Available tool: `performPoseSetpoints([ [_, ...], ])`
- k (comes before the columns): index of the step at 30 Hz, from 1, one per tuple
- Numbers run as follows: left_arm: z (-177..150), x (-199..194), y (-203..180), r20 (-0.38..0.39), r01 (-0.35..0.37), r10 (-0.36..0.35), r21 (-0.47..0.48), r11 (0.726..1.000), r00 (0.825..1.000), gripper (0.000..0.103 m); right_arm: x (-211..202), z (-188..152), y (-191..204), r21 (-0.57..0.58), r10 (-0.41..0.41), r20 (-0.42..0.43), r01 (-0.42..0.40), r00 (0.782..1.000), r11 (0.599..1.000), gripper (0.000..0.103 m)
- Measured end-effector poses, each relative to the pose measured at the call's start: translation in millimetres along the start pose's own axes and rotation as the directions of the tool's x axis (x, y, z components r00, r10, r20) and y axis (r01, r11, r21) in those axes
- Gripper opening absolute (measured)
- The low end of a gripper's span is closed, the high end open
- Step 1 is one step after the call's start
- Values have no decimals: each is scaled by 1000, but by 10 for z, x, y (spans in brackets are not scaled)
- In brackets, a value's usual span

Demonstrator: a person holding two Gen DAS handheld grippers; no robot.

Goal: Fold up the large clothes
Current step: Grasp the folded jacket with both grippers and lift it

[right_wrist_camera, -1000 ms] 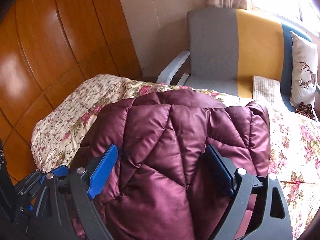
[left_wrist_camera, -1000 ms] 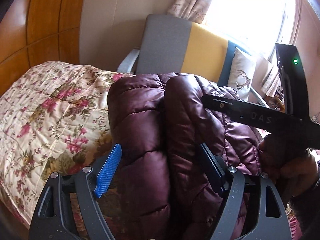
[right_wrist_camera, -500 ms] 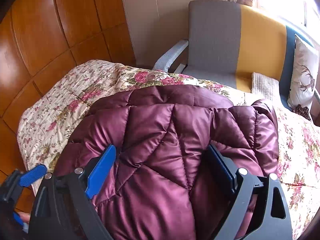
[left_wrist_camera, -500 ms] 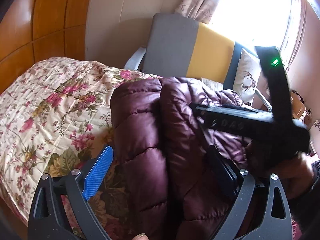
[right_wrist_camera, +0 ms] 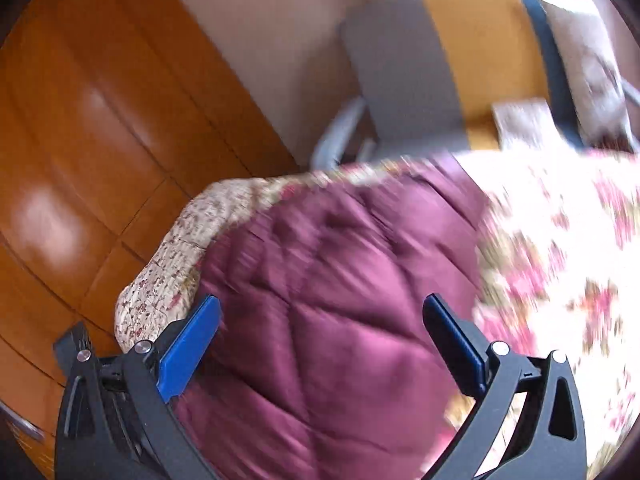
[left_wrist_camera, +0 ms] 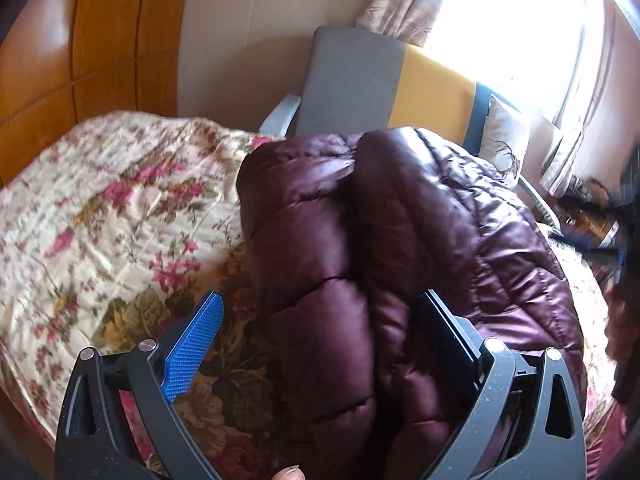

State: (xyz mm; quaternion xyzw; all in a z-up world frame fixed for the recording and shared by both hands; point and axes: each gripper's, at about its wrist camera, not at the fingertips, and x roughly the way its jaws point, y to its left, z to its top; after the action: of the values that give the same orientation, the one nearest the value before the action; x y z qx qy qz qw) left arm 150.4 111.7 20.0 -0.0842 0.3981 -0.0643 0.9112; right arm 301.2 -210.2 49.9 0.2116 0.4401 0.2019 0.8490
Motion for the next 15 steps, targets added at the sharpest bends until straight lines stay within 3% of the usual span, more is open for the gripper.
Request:
performPoseSetpoints([
  [3, -33, 66, 144, -28, 70, -72, -65, 995, 997, 97, 103, -292, -413, 132, 115, -62, -106, 991, 985, 101],
  [6, -30, 107, 149, -42, 104, -107, -78, 992, 993, 97, 201, -468, -602, 215, 241, -39, -227, 970, 950, 101],
  [9, -47, 185, 213, -58, 152, -159, -115, 982, 986, 97, 395, -570, -768, 290, 356, -10, -338, 934, 895, 101],
  [12, -89, 356, 390, -82, 263, -289, -236, 935, 954, 97, 472, -570, -813, 302, 403, -11, -381, 915, 874, 101],
  [14, -134, 460, 463, -80, 338, -377, -302, 892, 923, 97, 442, -535, -793, 290, 397, -37, -371, 917, 882, 101],
  [15, -160, 492, 477, -68, 364, -406, -323, 873, 911, 97, 433, -505, -754, 274, 386, -39, -362, 921, 891, 96],
])
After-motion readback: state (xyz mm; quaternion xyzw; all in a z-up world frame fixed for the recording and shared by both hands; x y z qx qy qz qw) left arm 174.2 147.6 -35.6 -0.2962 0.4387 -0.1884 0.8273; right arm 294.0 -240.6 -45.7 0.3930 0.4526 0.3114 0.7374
